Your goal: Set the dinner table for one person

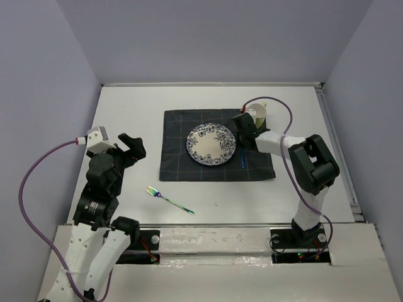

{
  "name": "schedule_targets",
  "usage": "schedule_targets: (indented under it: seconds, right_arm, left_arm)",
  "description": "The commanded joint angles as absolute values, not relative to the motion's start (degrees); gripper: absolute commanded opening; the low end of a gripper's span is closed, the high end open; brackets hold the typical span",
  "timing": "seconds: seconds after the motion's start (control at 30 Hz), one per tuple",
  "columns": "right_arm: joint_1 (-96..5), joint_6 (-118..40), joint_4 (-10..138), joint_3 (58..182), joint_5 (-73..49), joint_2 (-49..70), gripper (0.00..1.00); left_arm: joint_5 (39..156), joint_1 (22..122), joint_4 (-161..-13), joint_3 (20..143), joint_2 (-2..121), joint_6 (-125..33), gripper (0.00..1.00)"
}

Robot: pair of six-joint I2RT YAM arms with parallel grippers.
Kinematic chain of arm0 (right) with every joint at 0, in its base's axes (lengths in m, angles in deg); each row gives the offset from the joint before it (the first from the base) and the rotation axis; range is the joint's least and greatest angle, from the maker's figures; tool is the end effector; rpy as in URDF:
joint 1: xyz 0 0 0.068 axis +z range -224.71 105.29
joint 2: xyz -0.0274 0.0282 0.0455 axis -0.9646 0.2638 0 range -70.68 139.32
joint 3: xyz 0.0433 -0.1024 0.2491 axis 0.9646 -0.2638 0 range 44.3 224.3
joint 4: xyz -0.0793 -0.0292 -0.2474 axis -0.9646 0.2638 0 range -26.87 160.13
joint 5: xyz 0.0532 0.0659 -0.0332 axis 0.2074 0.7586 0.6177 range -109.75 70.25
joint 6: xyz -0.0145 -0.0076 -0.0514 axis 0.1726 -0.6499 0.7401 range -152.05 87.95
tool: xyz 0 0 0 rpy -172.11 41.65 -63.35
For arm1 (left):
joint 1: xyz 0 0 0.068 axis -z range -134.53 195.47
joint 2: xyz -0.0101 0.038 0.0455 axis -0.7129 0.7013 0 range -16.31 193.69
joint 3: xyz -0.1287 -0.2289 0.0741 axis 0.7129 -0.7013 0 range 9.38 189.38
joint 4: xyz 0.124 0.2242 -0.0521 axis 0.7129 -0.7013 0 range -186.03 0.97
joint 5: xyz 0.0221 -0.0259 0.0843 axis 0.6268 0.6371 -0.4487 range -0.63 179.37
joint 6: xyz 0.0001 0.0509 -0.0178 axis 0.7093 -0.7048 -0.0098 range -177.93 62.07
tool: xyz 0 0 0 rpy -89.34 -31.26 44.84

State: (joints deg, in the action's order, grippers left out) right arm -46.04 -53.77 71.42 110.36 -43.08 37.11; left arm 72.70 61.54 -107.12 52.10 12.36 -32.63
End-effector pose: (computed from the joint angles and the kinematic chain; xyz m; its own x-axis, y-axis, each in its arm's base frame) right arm 0.3507 0.1755 0.1648 -0.7050 0.0018 -0.7092 0.0470 0.9979 -0.0442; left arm 0.1174 -0.0232 0.3502 -0.0571 -0.4095 -0.9105 -0.0377 0.9122 -0.4079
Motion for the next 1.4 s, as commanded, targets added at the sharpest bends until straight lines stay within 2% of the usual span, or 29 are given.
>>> schedule_targets:
  seconds: [0.0,0.03,0.07,0.17,0.3,0.4,0.47,0.57,0.8,0.97,1.37]
  right_arm:
    - [-46.1,-54.6,69.1,112.0,-43.0,36.1,0.25]
    - [-46.1,-54.6,69.5,112.0,-43.1,35.6,0.25]
    - [-46.1,-54.6,70.2,112.0,-43.0,34.8,0.32]
    - [-46.1,-55.0,71.0,111.4,-41.6,30.2,0.43]
    - [-44.6,-56.2,72.3,110.0,-37.1,23.2,0.44]
    - [-37.8,-57.6,70.3,107.1,-33.2,18.6,0.43]
    - [-29.3,-58.3,67.5,105.7,-33.0,18.2,0.43]
    - [-18.5,-58.8,65.2,107.2,-34.3,21.9,0.44]
    - [-4.1,-52.1,66.3,120.0,-35.8,35.0,0.48]
    - [-0.4,-50.5,70.0,125.3,-35.2,43.5,0.48]
    - [2.7,-51.8,74.3,129.7,-39.2,50.3,0.45]
  left_arm:
    - [72.8,61.8,-104.1,51.7,12.8,-34.0,0.99]
    - [72.9,61.8,-104.1,51.6,12.5,-33.9,0.99]
    - [72.8,61.8,-104.1,51.6,12.3,-33.9,0.99]
    - [73.0,61.7,-103.9,51.7,13.0,-34.0,0.99]
    - [72.2,61.6,-104.0,51.6,12.0,-33.9,0.99]
    - [72.0,61.6,-103.8,51.8,12.5,-34.0,0.99]
    - [71.2,61.4,-103.6,51.8,11.7,-33.9,0.99]
    - [69.4,61.3,-103.4,52.2,12.4,-33.8,0.99]
    - [67.1,61.0,-104.1,52.5,11.8,-33.4,0.99]
    - [67.3,60.8,-103.9,51.9,10.3,-33.6,0.99]
    - [68.2,60.9,-104.0,51.8,10.1,-33.6,0.99]
